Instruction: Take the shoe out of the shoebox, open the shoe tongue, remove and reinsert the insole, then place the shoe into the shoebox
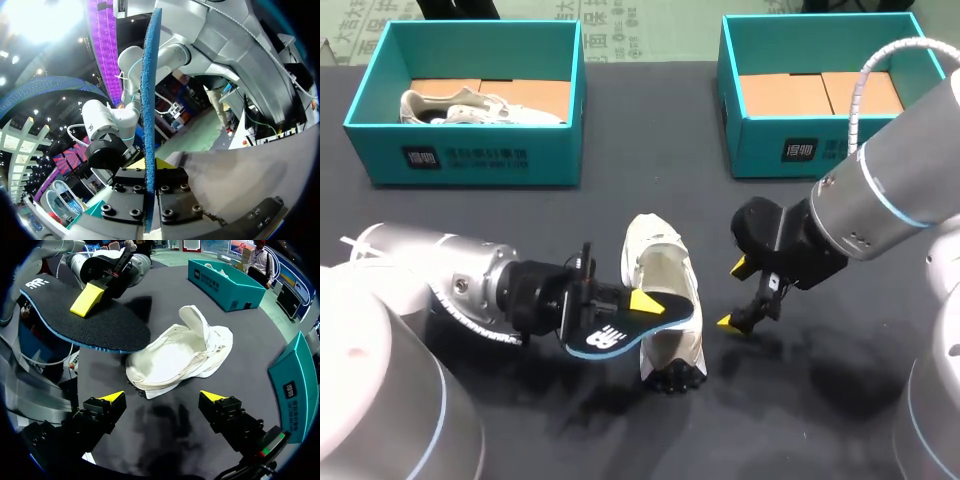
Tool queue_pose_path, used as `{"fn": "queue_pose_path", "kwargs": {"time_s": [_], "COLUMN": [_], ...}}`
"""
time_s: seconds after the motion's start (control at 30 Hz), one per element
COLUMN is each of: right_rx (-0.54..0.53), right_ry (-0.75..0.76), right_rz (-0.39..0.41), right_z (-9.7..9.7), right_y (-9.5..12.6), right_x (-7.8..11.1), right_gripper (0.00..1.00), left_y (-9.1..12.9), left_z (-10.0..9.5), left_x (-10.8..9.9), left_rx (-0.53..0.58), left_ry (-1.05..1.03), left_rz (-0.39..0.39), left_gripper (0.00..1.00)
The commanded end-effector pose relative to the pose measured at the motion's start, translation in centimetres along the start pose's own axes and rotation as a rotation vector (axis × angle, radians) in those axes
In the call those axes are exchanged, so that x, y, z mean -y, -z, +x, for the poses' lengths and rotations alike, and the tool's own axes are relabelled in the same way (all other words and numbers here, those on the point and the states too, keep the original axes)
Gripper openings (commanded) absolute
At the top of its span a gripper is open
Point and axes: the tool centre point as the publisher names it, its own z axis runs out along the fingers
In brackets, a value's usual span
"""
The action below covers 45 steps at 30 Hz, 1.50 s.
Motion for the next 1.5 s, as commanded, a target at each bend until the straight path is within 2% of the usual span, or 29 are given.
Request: {"fn": "queue_pose_path", "kwargs": {"time_s": [0.03, 0.17, 0.53, 0.6, 0.67, 0.9, 1.2, 1.5], "right_rx": [0.01, 0.035, 0.035, 0.037, 0.039, 0.04, 0.017, -0.013], "right_ry": [-0.022, 0.011, 0.011, 0.042, 0.064, 0.106, 0.135, 0.168], "right_rz": [0.009, -0.023, -0.023, -0.021, 0.005, 0.022, 0.073, 0.069], "right_z": [0.3, 0.5, 0.5, 0.4, 0.3, 0.1, -0.3, -1.4], "right_y": [-1.6, -2.8, -2.8, -3.0, -3.6, -4.7, -5.9, -5.8], "right_x": [-0.1, 0.3, 0.3, 0.2, 0.1, 0.5, 0.8, 1.2], "right_gripper": [1.0, 1.0, 1.0, 1.0, 1.0, 1.0, 1.0, 1.0], "left_y": [-0.4, -0.1, -0.1, -0.2, -0.1, 0.1, -0.1, 0.2], "left_z": [0.6, 0.6, 0.6, 0.9, 1.0, 1.3, 1.6, 2.0], "left_x": [-0.6, -0.8, -0.8, -1.4, -1.7, -2.6, -2.3, -2.0], "left_rx": [0.031, 0.049, 0.049, 0.057, 0.065, 0.099, 0.094, 0.101], "left_ry": [0.012, 0.021, 0.021, 0.035, 0.044, 0.084, 0.072, 0.074], "left_rz": [-0.008, -0.02, -0.02, -0.032, -0.035, -0.048, -0.063, -0.079], "left_gripper": [0.0, 0.0, 0.0, 0.0, 0.0, 0.0, 0.0, 0.0]}}
